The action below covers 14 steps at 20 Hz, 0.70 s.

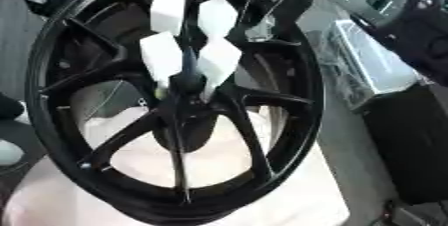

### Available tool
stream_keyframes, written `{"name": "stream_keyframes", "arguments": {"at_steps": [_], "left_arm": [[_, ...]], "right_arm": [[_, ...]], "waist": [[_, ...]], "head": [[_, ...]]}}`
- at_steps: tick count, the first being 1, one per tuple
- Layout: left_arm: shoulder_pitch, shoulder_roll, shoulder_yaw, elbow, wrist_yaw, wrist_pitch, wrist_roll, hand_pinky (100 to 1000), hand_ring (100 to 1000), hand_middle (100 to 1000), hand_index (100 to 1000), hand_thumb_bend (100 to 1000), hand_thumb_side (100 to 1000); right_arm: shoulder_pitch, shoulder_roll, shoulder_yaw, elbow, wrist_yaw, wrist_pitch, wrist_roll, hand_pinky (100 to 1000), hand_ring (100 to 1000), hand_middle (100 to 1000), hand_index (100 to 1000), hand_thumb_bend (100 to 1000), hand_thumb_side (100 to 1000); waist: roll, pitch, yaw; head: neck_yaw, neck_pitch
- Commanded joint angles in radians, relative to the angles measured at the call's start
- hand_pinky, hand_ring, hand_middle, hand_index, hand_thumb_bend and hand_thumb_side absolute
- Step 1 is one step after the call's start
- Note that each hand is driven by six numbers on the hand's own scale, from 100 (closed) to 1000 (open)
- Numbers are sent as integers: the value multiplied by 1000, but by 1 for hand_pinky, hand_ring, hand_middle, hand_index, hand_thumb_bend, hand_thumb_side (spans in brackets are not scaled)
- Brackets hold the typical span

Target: Pull the pin out of the wheel hub.

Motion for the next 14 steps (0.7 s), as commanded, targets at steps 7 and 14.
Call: {"name": "stream_keyframes", "arguments": {"at_steps": [7,14], "left_arm": [[-2,7,2,-8,-2,3,-2,704,890,843,736,160,952],[-3,5,0,-6,-2,6,-6,705,891,843,736,161,958]], "right_arm": [[-5,-21,-20,-10,-6,20,-11,936,834,799,899,241,513],[-3,-15,-21,-6,5,28,-21,931,827,781,887,221,474]], "waist": [[0,-3,5],[-5,6,9]], "head": [[-17,-20],[-24,-27]]}}
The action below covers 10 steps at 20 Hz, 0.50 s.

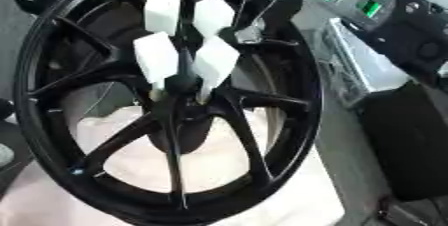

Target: Pull the pin out of the wheel hub.

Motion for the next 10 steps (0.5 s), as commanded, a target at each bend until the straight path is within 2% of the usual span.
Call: {"name": "stream_keyframes", "arguments": {"at_steps": [1,10], "left_arm": [[-3,13,1,-7,-3,1,-1,705,891,843,736,161,959],[0,12,0,-3,-3,5,-1,707,891,840,734,162,972]], "right_arm": [[-6,-22,-21,-5,5,7,-9,931,826,779,885,216,467],[-2,-14,-20,-8,13,15,-21,926,814,714,857,204,454]], "waist": [[2,-13,2],[-4,-3,3]], "head": [[-6,-19],[-14,-21]]}}
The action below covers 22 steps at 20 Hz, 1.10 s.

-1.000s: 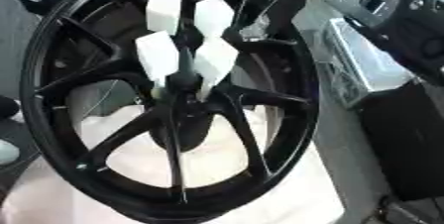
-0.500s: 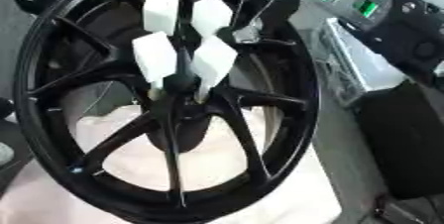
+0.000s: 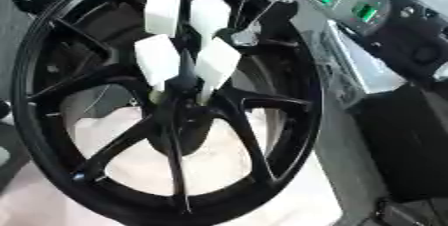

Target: Pull the pin out of the wheel hub.

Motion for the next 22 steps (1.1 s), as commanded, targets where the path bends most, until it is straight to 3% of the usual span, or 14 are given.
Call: {"name": "stream_keyframes", "arguments": {"at_steps": [1,5,8,15,22], "left_arm": [[0,12,1,-7,-3,5,1,707,890,840,734,162,973],[2,12,-1,-4,-4,7,2,707,890,839,733,163,978],[4,12,0,-2,-5,8,3,708,891,838,733,162,978],[5,11,-1,0,-4,8,3,708,891,839,733,160,974],[11,11,-4,5,-5,13,2,710,892,839,733,161,979]], "right_arm": [[-6,-22,-15,-8,4,6,-8,927,811,696,846,195,443],[-6,-18,-13,-11,-37,22,-7,942,800,596,793,160,379],[-6,-17,-14,-17,-102,45,-7,950,773,499,697,117,292],[-4,-26,-20,-31,-261,133,-4,942,692,347,523,100,204],[0,-41,-41,-39,-415,221,16,951,665,322,487,100,170]], "waist": [[2,-10,0],[0,-7,-1],[0,-7,-3],[3,-13,-4],[3,-24,-8]], "head": [[-7,-12],[-12,-9],[-14,-9],[-23,-4],[-31,-2]]}}
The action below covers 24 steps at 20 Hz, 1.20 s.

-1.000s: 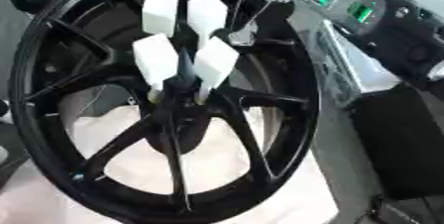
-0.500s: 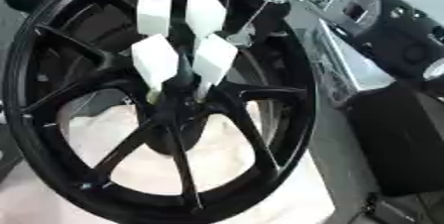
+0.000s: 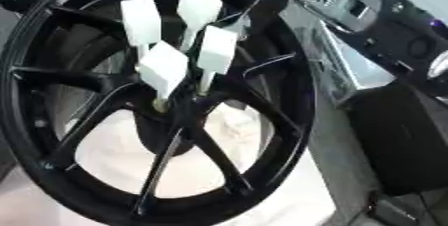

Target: Pull the pin out of the wheel hub.

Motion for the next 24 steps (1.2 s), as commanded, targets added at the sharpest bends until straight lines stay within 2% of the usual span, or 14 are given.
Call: {"name": "stream_keyframes", "arguments": {"at_steps": [1,9,16,20,24], "left_arm": [[1,11,1,-7,-3,4,-1,710,892,839,732,161,979],[12,13,4,-2,-5,4,2,710,892,839,730,161,981],[26,15,5,3,-7,5,2,711,892,839,729,159,984],[39,18,9,5,-9,3,7,712,892,839,729,159,981],[49,21,18,5,-11,-1,15,712,892,840,728,158,977]], "right_arm": [[-5,-51,-33,-18,-59,30,3,951,664,321,486,100,168],[15,-83,-96,-19,-153,53,-31,954,653,317,482,100,139],[34,-98,-154,-21,-294,79,-51,973,652,315,481,100,100],[72,-108,-219,-23,-411,87,-86,981,652,314,481,100,100],[161,-117,-312,-16,-505,63,-147,983,652,314,480,100,100]], "waist": [[5,-30,-3],[9,-40,-20],[19,-48,-46],[25,-56,-75],[31,-63,-110]], "head": [[-6,-3],[-1,3],[7,19],[27,28],[68,30]]}}
